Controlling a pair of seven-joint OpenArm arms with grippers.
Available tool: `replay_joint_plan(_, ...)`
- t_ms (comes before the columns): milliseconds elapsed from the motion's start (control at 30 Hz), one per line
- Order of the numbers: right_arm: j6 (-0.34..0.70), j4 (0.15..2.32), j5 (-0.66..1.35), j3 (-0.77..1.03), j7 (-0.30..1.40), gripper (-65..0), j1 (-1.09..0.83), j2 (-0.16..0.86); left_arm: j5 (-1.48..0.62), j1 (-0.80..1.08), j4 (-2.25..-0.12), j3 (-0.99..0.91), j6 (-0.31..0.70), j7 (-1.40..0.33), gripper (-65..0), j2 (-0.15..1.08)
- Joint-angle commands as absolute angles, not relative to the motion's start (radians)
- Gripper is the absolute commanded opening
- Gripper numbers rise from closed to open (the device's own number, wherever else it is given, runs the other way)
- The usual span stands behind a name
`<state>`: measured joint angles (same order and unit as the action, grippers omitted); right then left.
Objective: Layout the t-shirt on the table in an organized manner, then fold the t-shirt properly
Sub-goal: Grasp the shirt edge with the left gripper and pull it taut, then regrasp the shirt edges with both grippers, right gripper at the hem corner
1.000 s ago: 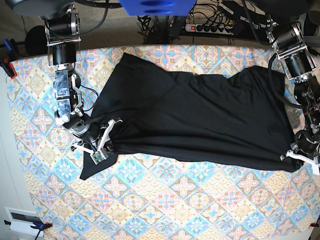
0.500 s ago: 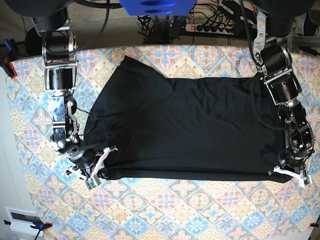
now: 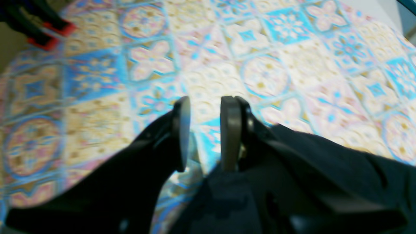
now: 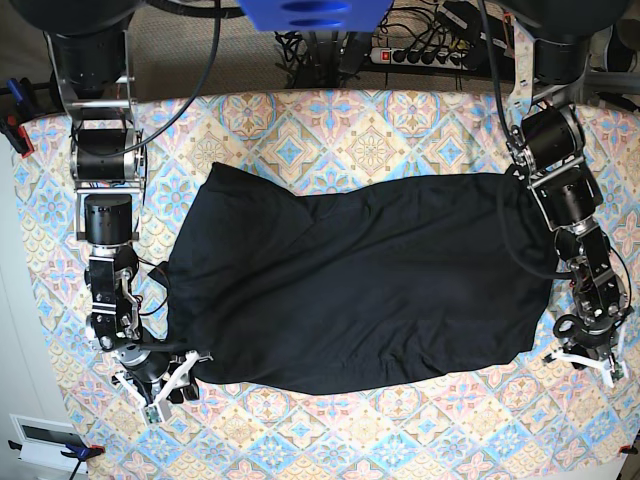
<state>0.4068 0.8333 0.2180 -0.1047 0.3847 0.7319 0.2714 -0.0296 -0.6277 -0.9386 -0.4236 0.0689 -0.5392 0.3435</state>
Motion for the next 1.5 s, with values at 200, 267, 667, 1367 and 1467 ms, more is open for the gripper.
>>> replay_joint_plan(200,0.407,1.073,0.236,-0.102,0.486,-49.6,0.676,0.294,-0.085,-0.526,-1.075,-0.302,0.07,-0.599,-48.8,0.361)
replay_joint_plan(267,0.407,1.148,0.236,-0.102,0.529,-49.8,0.607,0.321,-0.107,-0.481,-1.116,-0.266,0.07,-0.587,-48.8,0.36)
replay_joint_plan(667,0.407,1.26,0.236,-0.091,0.59,-49.5,0.39,0.352,-0.085,-0.476,-0.946,-0.016,0.064,-0.45,-48.8,0.302)
replay_joint_plan(1367,0.407,1.202,0.236,-0.058,0.59,-39.6,0.378,0.392,0.127,-0.588,-0.564,-0.008,-0.058,-0.266,-48.8,0.426)
replay_joint_plan(1467,0.407,1.19,0.236,-0.059,0.59,-39.4,0.381,0.39,0.12,-0.585,-0.564,-0.008,-0.058,-0.259,-48.8,0.44)
